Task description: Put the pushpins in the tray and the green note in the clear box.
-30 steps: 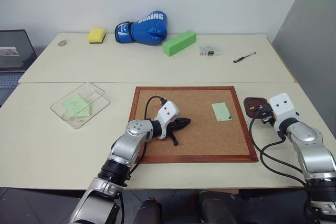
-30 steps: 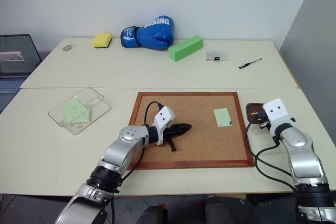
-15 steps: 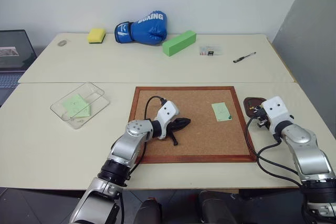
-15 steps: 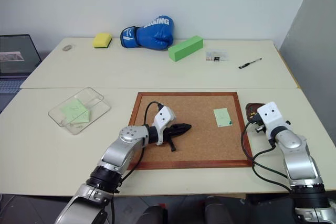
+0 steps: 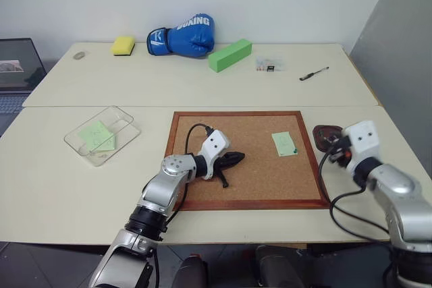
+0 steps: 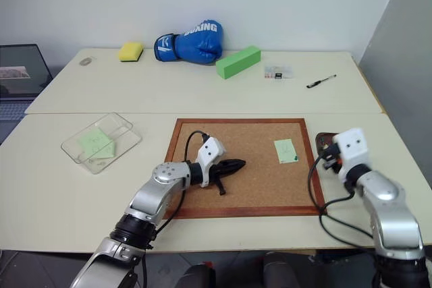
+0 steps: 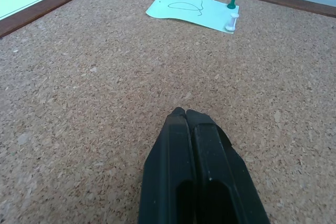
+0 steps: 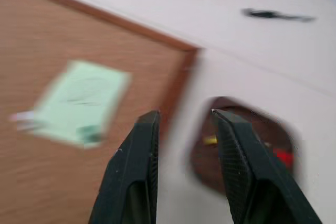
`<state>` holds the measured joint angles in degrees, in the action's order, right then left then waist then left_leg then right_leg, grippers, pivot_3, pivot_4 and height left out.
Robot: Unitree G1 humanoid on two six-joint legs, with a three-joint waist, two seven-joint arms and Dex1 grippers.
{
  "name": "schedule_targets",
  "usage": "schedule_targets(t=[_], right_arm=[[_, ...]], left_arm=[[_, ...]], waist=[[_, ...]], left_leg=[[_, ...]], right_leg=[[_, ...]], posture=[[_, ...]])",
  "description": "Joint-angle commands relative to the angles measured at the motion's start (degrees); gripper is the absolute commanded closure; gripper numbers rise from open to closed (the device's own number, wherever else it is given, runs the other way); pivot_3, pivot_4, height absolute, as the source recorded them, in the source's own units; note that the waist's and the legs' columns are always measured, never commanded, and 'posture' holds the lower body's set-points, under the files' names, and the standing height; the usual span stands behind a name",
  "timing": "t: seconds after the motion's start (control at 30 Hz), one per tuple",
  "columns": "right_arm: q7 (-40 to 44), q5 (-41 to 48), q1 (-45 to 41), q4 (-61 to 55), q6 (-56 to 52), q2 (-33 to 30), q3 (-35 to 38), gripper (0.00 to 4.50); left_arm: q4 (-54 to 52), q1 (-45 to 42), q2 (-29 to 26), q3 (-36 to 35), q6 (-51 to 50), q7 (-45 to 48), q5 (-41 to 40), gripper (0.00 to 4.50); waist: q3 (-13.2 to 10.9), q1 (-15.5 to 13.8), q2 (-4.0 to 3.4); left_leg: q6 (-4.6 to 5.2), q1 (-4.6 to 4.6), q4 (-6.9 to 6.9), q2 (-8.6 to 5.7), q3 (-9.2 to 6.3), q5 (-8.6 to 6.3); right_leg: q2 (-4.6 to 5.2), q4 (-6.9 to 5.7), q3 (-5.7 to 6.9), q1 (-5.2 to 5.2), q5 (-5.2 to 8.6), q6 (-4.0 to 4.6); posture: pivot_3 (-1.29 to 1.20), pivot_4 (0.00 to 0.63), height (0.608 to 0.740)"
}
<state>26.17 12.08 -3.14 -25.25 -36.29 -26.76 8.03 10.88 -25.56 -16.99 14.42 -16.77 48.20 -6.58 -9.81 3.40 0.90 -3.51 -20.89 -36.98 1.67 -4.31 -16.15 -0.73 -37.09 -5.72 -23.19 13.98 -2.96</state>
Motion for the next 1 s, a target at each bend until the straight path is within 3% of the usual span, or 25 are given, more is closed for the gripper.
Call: schedule_targets(t=[0.03, 0.23, 0.73, 1.0], right_arm=[[-1.29, 0.74, 0.35, -3.13, 0.10, 2.44, -3.11, 2.84], [-4.72, -2.13, -1.63, 2.00, 3.50, 5.65, -6.12, 2.84], [-5.80, -3.77, -1.94, 7.06, 6.64, 6.05, -6.74, 2.84], [-5.37, -3.15, -2.04, 8.12, 6.35, 6.50, -6.33, 4.20]], left_arm=[[1.46, 1.40, -0.92, 1.45, -1.38, 0.60, 1.11, 4.50], [1.52, 1.35, -0.96, 1.51, -1.36, 0.64, 1.13, 4.50], [1.50, 1.20, -1.00, 1.40, -1.41, 0.52, 1.22, 4.50], [1.80, 1.06, -0.82, 1.45, -1.12, 0.40, 1.30, 4.50]], waist=[[0.00, 0.04, 0.00], [0.00, 0.00, 0.00], [0.00, -0.02, 0.00], [0.00, -0.01, 0.01]], left_leg=[[0.00, 0.00, 0.00, 0.00, 0.00, 0.00], [0.00, 0.01, 0.01, 0.00, 0.00, 0.00], [0.00, 0.00, 0.02, 0.00, 0.00, 0.00], [0.00, 0.00, 0.02, 0.00, 0.00, 0.00]], right_leg=[[0.00, 0.01, -0.01, 0.00, 0.00, 0.00], [0.00, 0.00, 0.02, -0.01, 0.00, 0.01], [0.00, 0.01, 0.02, -0.01, 0.00, 0.00], [0.00, 0.01, 0.01, -0.01, 0.00, 0.00]], posture=[[0.00, 0.150, 0.740], [0.00, 0.150, 0.740], [0.00, 0.150, 0.740], [0.00, 0.150, 0.740]])
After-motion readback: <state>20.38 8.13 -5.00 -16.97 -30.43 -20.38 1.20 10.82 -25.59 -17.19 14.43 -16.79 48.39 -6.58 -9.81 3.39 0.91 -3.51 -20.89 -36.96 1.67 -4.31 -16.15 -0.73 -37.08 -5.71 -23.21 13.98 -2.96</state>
